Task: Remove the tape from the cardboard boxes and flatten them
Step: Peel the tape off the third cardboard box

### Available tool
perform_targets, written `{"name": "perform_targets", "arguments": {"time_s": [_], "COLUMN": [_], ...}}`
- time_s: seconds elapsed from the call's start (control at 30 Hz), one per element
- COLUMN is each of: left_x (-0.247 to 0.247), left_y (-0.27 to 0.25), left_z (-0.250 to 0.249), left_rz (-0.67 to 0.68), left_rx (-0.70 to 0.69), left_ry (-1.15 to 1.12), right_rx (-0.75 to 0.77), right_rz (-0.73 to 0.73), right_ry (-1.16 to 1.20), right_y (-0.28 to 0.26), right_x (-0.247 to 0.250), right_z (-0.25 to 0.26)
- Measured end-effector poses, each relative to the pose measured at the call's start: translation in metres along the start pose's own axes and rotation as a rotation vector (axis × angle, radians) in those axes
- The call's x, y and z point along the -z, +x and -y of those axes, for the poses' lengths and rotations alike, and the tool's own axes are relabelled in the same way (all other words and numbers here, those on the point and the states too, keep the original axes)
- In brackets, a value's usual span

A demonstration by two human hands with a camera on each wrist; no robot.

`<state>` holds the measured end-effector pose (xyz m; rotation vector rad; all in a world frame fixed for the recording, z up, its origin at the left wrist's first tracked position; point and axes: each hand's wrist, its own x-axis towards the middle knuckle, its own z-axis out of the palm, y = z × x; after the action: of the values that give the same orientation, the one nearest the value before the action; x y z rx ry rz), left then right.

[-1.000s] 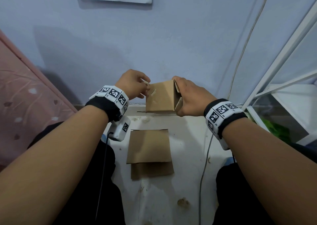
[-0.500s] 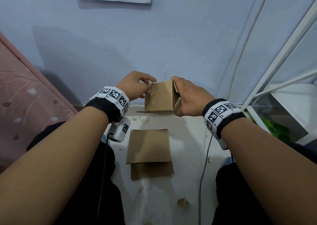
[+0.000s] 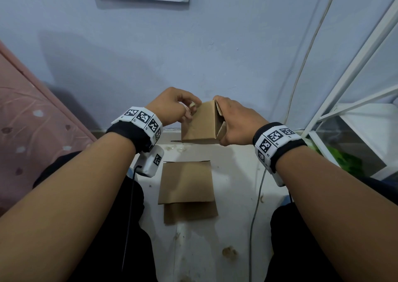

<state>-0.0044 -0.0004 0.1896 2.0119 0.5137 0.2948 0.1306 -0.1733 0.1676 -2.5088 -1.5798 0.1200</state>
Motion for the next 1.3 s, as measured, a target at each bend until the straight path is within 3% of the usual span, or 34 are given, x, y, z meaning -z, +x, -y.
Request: {"name": "perform_targets", "arguments": {"time_s": [0.3,0.43,0.57,0.8,1.07,1.17,1.3], "left_x": [0.001,0.008,0.012,0.009,0.009,0.009,0.009], "left_y": [0.001,0.005,0.005,0.0,0.003,0.004,0.003], "left_z": [0.001,0.007,0.014,0.019,0.023,0.02,0.015], "left_rz": [-0.008,-0.109,-0.044,0.158,0.178,0.122,0.113], "left_rx": [-0.03,0.096,0.193,0.122,0.097,0.04,0.063], "left_ry": [0.155,0.409,0.395,0.338,0.369,0.419,0.473], "right_rx": [-0.001,-0.006,-0.019,-0.023,-0.035,-0.036,-0.035], "right_rz": [0.02,0.028,0.039,0.062,0.087,0.094,0.089], "right_ry": [-0.035,-0.043,-0.052,-0.09,-0.085,-0.089,-0.087], "right_y": [0.002,0.003,0.002,0.003,0.001,0.0,0.001], "right_x": [-0.004,-0.006,-0.008,-0.008,-0.005,-0.005,-0.006], "right_z": [-0.003,-0.004,-0.006,-0.005,-0.005,-0.005,-0.005]}}
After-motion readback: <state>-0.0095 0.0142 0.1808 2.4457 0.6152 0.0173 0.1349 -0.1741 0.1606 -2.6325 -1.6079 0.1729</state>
